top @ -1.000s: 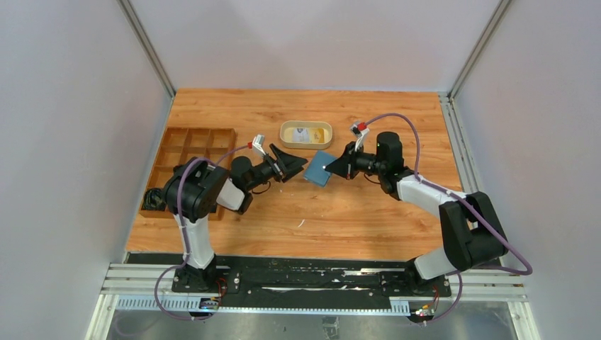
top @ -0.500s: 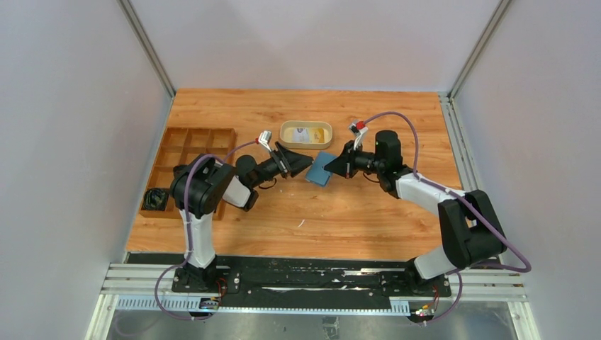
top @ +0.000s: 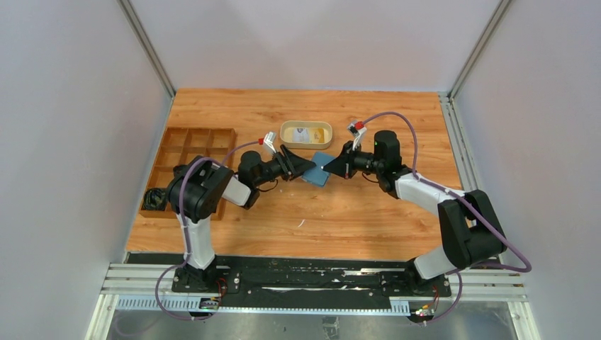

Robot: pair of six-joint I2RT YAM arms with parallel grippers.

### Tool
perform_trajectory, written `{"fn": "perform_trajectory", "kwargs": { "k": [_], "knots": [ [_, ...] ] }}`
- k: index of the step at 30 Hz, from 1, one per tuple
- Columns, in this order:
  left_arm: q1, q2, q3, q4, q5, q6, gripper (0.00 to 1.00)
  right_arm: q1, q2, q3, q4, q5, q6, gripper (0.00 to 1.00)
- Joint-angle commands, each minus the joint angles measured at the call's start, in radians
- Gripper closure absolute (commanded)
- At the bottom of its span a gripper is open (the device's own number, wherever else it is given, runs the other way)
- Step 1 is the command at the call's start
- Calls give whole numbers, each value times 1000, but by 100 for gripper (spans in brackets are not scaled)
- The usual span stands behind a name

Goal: Take the credit cards out of the card holder

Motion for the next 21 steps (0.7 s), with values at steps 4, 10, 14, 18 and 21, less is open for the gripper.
{"fn": "perform_trajectory", "kwargs": {
  "k": [4,10,14,18,21],
  "knots": [
    [-4,72,30,230,38,-133,100,11,-5,25,22,-26,10,100],
    [-5,90,10,249,30,-136,100,11,-56,17,76,-99,53,100],
    [-5,95,-1,217,12,-111,100,11,-154,26,63,-142,66,100],
    [-5,106,1,199,-2,-99,100,10,-218,46,31,-184,67,100],
    [-5,113,3,198,-11,-102,100,8,-235,39,44,-213,74,100]
  ]
}}
